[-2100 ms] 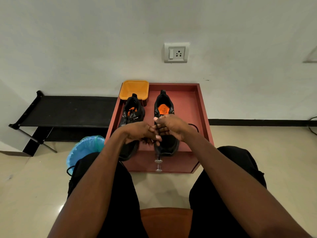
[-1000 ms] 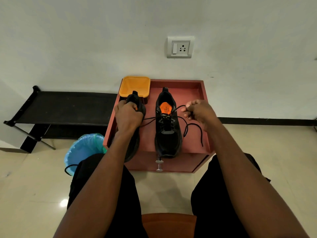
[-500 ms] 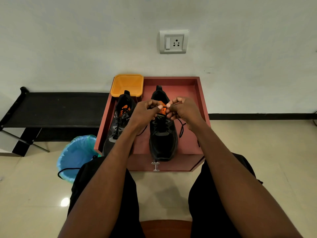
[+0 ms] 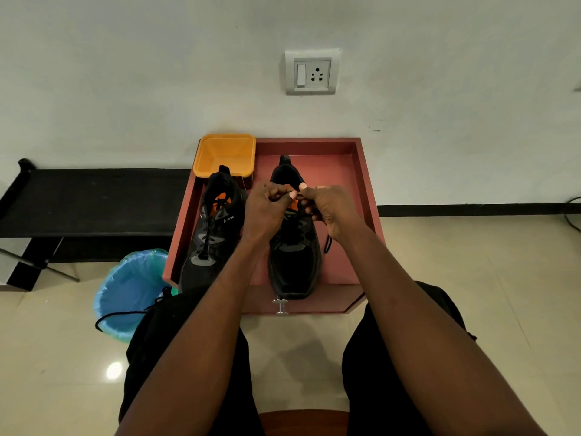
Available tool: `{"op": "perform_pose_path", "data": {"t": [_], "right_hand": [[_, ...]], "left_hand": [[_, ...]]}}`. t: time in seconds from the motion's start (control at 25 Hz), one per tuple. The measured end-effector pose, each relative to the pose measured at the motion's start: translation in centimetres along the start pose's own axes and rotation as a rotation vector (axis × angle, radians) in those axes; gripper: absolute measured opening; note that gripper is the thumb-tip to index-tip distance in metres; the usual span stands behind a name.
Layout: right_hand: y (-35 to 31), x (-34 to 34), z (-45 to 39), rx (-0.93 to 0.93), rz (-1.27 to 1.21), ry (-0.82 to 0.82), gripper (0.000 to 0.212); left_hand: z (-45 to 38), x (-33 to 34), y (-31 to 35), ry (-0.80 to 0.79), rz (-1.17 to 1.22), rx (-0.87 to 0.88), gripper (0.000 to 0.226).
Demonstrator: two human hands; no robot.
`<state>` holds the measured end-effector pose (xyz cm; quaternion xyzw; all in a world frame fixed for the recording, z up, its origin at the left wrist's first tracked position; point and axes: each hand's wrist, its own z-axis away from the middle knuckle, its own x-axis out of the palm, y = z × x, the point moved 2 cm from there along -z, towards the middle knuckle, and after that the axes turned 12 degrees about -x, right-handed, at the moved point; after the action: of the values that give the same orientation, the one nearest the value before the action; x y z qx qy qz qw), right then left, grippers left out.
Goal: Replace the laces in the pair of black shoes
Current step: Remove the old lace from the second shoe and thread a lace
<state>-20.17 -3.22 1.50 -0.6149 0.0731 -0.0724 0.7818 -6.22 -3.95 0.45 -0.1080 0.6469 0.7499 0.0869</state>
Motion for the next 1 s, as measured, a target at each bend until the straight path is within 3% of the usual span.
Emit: {"op": "perform_pose_path", "data": {"t": [0.12, 0.24, 0.44, 0.52, 0.84, 1.0], "right_hand": [[0.3, -0.1, -0.4, -0.063, 0.186, 0.111, 0.028], [0.9, -0.5, -0.8, -0.048, 0.392, 0.17, 0.031], [2.7, -0.2, -0.6, 0.062, 0.344, 0.042, 0.024], [3.3, -0.2, -0.4, 0.053, 0.32, 0.05, 0.012], [3.8, -0.2, -0.2, 0.006, 0.36, 0.025, 0.017], [3.7, -0.4, 0.2, -0.081, 0.425, -0.011, 0.014]], "left_hand": [[-1.1, 0.7, -1.6, 0.16, -0.327, -0.038, 0.009], [-0.8, 1.4, -2.2, 0.153, -0.48, -0.114, 0.013], [-0.4, 1.9, -1.8, 0.111, -0.334, -0.203, 0.01], [-0.4, 2.1, -1.7, 0.096, -0.317, -0.222, 0.012], [-0.2, 2.6, -1.9, 0.059, -0.328, -0.242, 0.017], [-0.2, 2.4, -1.9, 0.066, -0.297, -0.27, 0.031]]}}
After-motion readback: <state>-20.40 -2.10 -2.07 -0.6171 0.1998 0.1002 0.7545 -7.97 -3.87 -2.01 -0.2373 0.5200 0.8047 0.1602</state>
